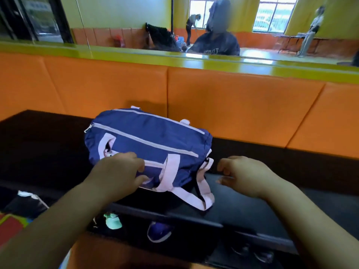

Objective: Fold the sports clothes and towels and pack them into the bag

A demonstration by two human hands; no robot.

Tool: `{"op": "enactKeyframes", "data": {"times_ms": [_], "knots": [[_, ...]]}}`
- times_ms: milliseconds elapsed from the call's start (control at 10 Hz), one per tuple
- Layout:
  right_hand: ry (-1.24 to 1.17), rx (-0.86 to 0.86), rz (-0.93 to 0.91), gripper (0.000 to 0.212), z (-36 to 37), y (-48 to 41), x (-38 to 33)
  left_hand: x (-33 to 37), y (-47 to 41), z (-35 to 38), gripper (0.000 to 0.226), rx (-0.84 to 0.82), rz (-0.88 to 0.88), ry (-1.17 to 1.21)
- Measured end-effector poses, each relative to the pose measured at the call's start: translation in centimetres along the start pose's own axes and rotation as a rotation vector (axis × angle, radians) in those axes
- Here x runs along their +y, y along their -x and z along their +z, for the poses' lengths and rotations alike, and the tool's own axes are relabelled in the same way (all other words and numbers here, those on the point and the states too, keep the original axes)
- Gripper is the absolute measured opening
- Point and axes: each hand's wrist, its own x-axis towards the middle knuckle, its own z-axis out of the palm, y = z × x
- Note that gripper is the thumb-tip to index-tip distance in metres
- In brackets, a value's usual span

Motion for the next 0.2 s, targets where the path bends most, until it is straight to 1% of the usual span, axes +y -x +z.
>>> {"op": "enactKeyframes", "data": {"times_ms": [100,200], "knots": [[-0.014,0.040,0.049,0.027,0.2,3.1,-2.7,-0.4,2.4,-1.0,0.027,-0.013,0.045,-0.003],[-0.040,0.087,0.098,0.030,0.3,6.6,-4.8,-0.3,4.6,-1.8,0.024,-0.099,0.022,-0.013]]}}
